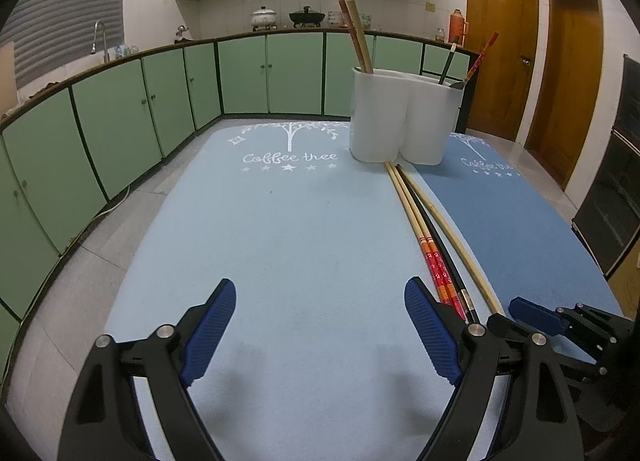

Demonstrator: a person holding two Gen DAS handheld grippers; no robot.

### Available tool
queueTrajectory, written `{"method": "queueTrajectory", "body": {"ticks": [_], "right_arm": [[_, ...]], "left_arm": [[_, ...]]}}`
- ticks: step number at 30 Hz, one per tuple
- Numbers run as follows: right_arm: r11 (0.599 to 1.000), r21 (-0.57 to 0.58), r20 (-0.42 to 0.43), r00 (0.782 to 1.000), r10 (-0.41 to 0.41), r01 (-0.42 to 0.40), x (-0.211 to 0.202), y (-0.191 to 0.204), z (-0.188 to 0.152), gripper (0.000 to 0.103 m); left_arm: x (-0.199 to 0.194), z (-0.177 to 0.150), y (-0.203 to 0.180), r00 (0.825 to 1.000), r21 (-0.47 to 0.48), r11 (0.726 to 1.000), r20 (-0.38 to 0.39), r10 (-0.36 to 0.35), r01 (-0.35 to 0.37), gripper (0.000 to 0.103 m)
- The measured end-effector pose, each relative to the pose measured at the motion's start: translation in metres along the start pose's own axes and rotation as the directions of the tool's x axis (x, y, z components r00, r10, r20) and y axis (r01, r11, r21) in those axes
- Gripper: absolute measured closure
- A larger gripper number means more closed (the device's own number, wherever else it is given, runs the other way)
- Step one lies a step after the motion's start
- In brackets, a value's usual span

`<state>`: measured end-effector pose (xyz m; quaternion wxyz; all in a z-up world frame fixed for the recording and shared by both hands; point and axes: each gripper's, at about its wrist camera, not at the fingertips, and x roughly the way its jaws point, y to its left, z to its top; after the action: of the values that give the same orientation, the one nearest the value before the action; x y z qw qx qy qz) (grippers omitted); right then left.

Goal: Organize utensils
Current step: 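Close the right tool on a plain wooden chopstick, then lower the left tool and close it on a red-patterned chopstick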

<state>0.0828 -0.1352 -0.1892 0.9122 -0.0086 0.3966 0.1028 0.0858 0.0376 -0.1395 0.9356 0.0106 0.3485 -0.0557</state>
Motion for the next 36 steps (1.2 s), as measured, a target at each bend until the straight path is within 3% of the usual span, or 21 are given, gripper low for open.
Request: {"method": "queueTrajectory", "body": {"ticks": [4, 7, 12, 24, 36], "right_arm": [[1.0, 0.003, 0.002, 1.0, -0.013, 0.013, 0.002, 0.0, 0.0, 0.083], [1.0, 0.003, 0.002, 1.0, -0.014, 0.014, 0.003, -0.001, 0.001, 0.096], [1.0, 0.03, 0.002, 1.0, 0.001, -0.001, 0.001, -0.007, 0.002, 0.097], [0.989, 0.132, 0.013, 0.998, -0.065, 0.062, -0.009, -0.053, 0.0, 0.097], [0.989, 0.143, 0.014, 0.999, -0.044, 0.042, -0.006, -0.057, -0.003, 0.097]], "left_arm": [[0.0, -0.001, 0.0, 1.0, -0.001, 1.0, -0.003, -0.004, 0.004, 0.018], [0.001, -0.001, -0.001, 1.0, 0.0, 1.0, -0.007, -0.007, 0.007, 0.018], [0.003, -0.002, -0.007, 1.0, 0.012, 1.0, -0.018, -0.014, 0.015, 0.018], [0.019, -0.011, -0.037, 0.992, 0.032, 0.996, -0.104, -0.077, 0.081, 0.018], [0.037, -0.018, -0.051, 0.984, 0.047, 0.997, -0.17, -0.056, 0.065, 0.02]]}}
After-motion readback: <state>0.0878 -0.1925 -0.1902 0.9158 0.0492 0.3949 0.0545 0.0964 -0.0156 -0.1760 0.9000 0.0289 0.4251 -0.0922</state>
